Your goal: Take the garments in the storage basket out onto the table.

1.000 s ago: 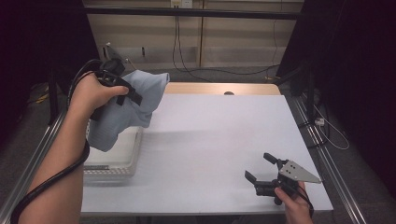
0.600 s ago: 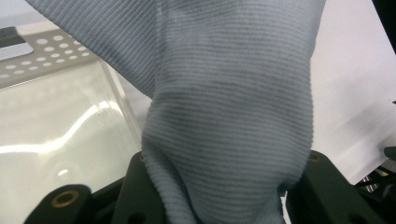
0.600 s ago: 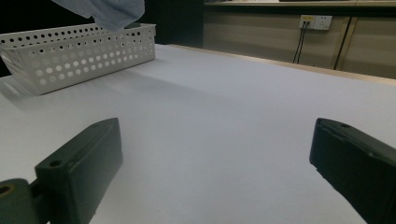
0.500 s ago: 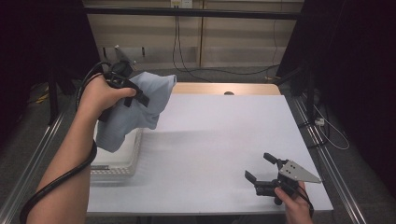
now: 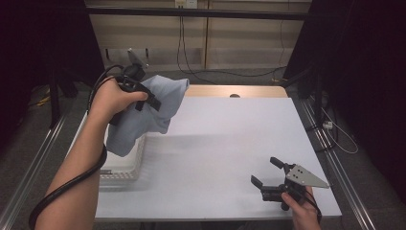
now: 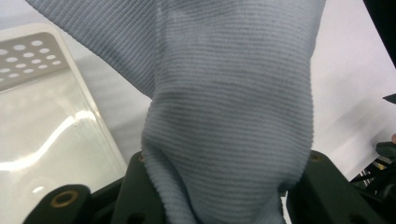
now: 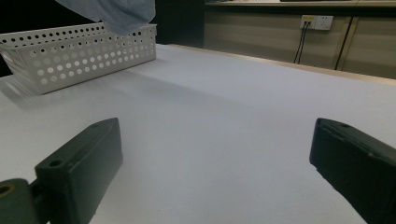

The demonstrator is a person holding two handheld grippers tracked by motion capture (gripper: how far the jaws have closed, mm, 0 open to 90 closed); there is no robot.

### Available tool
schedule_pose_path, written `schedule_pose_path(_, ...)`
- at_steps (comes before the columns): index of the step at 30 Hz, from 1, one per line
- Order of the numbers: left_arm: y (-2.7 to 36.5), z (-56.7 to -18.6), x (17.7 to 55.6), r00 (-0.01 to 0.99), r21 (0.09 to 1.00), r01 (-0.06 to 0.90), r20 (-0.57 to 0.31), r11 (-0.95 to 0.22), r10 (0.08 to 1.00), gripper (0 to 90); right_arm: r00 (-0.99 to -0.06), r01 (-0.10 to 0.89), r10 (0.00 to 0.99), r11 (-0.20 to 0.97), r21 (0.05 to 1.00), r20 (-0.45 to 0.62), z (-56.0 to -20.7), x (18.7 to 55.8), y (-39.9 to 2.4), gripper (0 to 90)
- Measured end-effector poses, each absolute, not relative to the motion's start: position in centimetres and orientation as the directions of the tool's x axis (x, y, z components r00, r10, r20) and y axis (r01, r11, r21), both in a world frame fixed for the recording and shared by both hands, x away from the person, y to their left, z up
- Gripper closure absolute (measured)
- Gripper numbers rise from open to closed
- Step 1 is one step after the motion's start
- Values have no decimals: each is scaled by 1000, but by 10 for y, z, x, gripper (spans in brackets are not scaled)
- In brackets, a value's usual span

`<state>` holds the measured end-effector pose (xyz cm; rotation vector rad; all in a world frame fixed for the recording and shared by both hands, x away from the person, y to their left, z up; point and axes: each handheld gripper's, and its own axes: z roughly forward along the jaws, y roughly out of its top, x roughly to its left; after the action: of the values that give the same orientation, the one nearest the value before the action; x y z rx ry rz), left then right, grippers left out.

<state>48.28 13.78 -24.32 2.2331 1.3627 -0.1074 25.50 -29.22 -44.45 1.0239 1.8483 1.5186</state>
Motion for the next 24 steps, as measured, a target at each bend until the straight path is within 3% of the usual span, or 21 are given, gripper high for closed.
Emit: schedule_pose_path(24,117,-253,481,536,388,827,-329,-406,778,606,-573,215,818,88,973,53,-444,255,-292,22)
